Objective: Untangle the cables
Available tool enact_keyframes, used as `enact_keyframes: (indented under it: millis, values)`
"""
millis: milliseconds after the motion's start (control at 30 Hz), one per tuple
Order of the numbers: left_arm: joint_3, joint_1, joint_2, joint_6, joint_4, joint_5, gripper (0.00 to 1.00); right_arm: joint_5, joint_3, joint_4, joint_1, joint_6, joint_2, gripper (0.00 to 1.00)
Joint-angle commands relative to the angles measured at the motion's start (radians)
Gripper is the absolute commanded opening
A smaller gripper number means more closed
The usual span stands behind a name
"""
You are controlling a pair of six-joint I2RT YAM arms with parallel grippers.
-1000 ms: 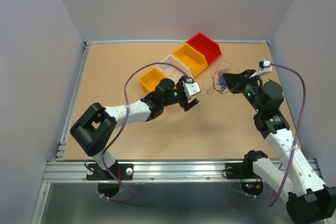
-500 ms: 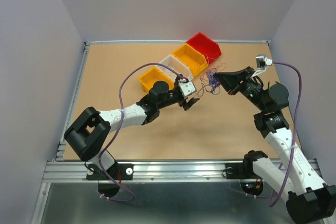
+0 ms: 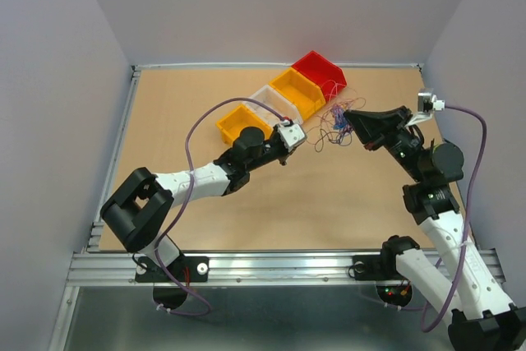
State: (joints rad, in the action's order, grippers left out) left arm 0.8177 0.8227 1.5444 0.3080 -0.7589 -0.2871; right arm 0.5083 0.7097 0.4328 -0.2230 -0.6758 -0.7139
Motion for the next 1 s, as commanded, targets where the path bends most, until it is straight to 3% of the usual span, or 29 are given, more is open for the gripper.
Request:
enact_keyframes:
  millis: [0,133,167,200,233,267,333,367,600,800,967]
  values:
    - [0.017,-0.007,-0.056,-0.033,-0.056,0.074,0.0,-0.283,-0.013,-0.087,0.001,0.093,0.028,0.01]
    - [-0.008,-0.031,-0.11,-0.066,-0.077,0.071,0.0,-0.637,-0.036,-0.267,-0.001,0.168,0.088,0.03]
    - [-0.009,-0.033,-0.115,-0.066,-0.076,0.054,0.0,-0.69,-0.042,-0.29,-0.001,0.173,0.125,0.11]
    - [-0.011,-0.034,-0.121,-0.063,-0.076,0.045,0.0,-0.764,-0.056,-0.328,0.001,0.188,0.149,0.21]
    - [-0.012,-0.034,-0.128,-0.058,-0.074,0.014,0.0,-0.781,-0.067,-0.342,0.001,0.199,0.172,0.42]
    - [-0.012,-0.034,-0.13,-0.058,-0.071,0.002,0.0,-0.786,-0.078,-0.351,-0.001,0.202,0.221,0.85]
    - [-0.011,-0.033,-0.135,-0.061,-0.066,-0.027,0.0,-0.736,-0.111,-0.355,0.001,0.22,0.282,1.0]
    - [-0.009,-0.033,-0.136,-0.061,-0.06,-0.038,0.0,-0.735,-0.119,-0.355,0.001,0.229,0.283,1.0]
    - [0.018,-0.033,-0.142,-0.058,-0.002,-0.112,0.0,-0.305,-0.119,-0.324,0.001,0.35,0.269,1.0]
    - [0.032,-0.033,-0.199,-0.058,0.041,-0.123,0.0,0.061,-0.145,-0.149,-0.001,0.39,0.082,0.98]
    - [0.028,-0.033,-0.279,-0.061,0.061,-0.095,0.0,0.237,-0.148,0.058,-0.001,0.392,-0.14,0.95]
